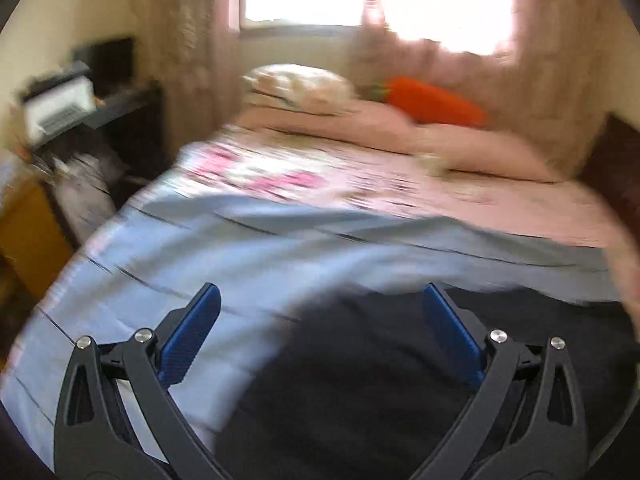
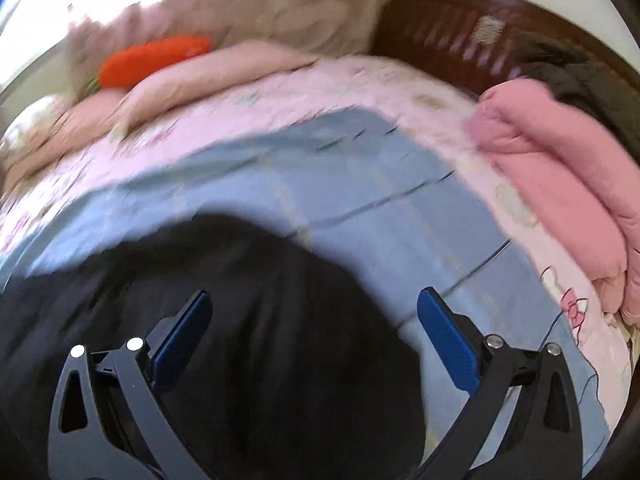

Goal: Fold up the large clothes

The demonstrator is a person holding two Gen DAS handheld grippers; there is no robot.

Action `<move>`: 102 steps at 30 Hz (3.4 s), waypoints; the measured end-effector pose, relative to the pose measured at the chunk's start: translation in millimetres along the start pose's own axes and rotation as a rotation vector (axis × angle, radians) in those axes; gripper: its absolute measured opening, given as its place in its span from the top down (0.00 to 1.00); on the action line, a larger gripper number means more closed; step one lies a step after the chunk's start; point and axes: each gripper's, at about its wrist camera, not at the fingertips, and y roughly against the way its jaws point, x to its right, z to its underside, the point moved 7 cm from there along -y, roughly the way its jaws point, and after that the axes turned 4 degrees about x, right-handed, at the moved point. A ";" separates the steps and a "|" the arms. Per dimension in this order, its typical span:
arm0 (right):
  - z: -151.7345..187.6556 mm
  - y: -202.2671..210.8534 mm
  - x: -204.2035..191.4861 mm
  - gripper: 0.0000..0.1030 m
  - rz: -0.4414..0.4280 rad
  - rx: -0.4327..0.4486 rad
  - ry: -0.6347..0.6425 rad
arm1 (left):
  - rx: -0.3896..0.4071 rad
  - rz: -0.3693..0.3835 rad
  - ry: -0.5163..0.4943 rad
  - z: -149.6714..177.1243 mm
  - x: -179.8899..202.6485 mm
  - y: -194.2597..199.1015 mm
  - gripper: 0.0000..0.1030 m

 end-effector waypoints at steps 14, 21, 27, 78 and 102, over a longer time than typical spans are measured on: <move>36.6 16.6 -23.0 0.01 -0.108 -0.028 0.045 | -0.338 -0.013 -0.087 102.2 -5.4 0.1 0.02; 60.3 17.1 -70.2 0.01 -0.254 -0.042 0.197 | -0.308 0.092 -0.209 111.0 40.6 9.0 0.02; 51.0 19.7 -38.6 0.01 -0.315 -0.050 0.032 | -0.296 0.151 -0.122 106.1 7.2 14.1 0.02; -101.3 493.1 17.4 0.01 0.268 0.356 0.012 | -0.124 0.318 -0.167 -122.5 49.4 359.6 0.02; -36.2 346.9 -37.3 0.01 -0.216 -0.083 0.274 | -0.239 0.021 -0.139 -62.0 70.1 325.9 0.02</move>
